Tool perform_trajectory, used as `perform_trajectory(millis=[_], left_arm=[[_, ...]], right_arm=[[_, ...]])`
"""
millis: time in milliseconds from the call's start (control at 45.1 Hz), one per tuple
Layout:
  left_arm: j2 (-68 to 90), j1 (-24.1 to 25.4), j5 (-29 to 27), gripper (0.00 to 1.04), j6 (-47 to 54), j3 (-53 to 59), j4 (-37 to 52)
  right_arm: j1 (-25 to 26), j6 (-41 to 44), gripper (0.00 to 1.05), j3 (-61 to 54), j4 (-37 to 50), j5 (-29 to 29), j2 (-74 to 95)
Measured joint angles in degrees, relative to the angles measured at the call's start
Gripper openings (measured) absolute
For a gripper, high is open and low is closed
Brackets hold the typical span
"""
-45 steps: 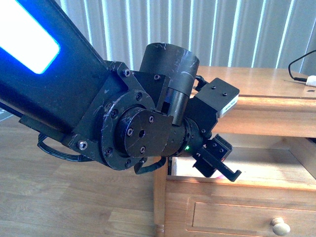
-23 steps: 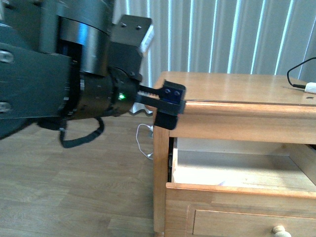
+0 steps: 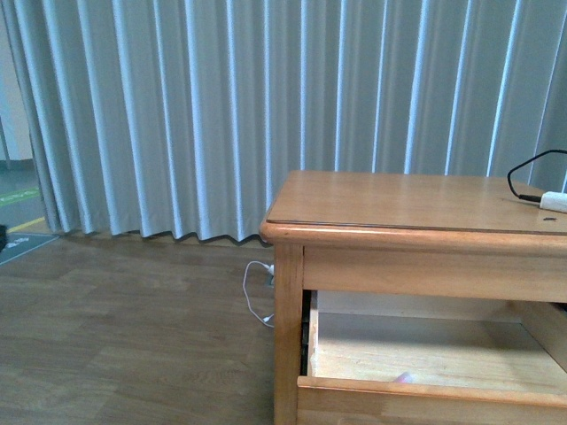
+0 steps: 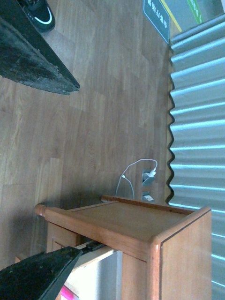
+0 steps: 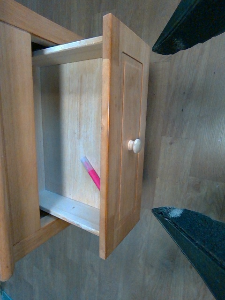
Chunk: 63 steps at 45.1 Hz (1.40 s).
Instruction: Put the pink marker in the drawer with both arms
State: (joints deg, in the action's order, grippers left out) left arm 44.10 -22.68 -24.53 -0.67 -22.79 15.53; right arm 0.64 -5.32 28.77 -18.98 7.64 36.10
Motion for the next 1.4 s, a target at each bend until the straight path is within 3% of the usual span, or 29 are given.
perform_trajectory(millis=[177, 288, 466, 665, 798, 865, 931, 1397], left_arm=[[-1.4, 0.4, 0.9, 0.96, -0.4, 0.5, 0.6], [-4.0, 3.2, 6.1, 0.77, 0.1, 4.7, 6.1], [-10.6, 9.6, 12.0, 0.37, 0.2, 11.5, 6.3], [-15.6, 13.6, 15.8, 0.04, 0.2, 15.1, 5.2], [-19.1, 15.9, 18.0, 0.04, 0.3, 17.2, 3.7], [-21.2, 20.4, 23.8, 0.04, 0.4, 18.1, 2.5], [-23.1, 22.4, 24.0, 0.04, 0.4, 18.8, 1.5], [-31.8, 22.5, 24.5, 0.04, 0.4, 21.5, -2.9]], right_arm=[[0.0, 0.0, 0.96, 0.0, 0.0, 0.0, 0.0], [0.0, 0.0, 0.96, 0.0, 0.0, 0.0, 0.0], [0.0, 0.0, 0.96, 0.0, 0.0, 0.0, 0.0], [0.0, 0.0, 0.96, 0.0, 0.0, 0.0, 0.0], [0.0, 0.0, 0.96, 0.0, 0.0, 0.0, 0.0], [0.0, 0.0, 0.96, 0.0, 0.0, 0.0, 0.0], [0.0, 0.0, 0.96, 0.0, 0.0, 0.0, 0.0], [0.0, 0.0, 0.96, 0.0, 0.0, 0.0, 0.0]])
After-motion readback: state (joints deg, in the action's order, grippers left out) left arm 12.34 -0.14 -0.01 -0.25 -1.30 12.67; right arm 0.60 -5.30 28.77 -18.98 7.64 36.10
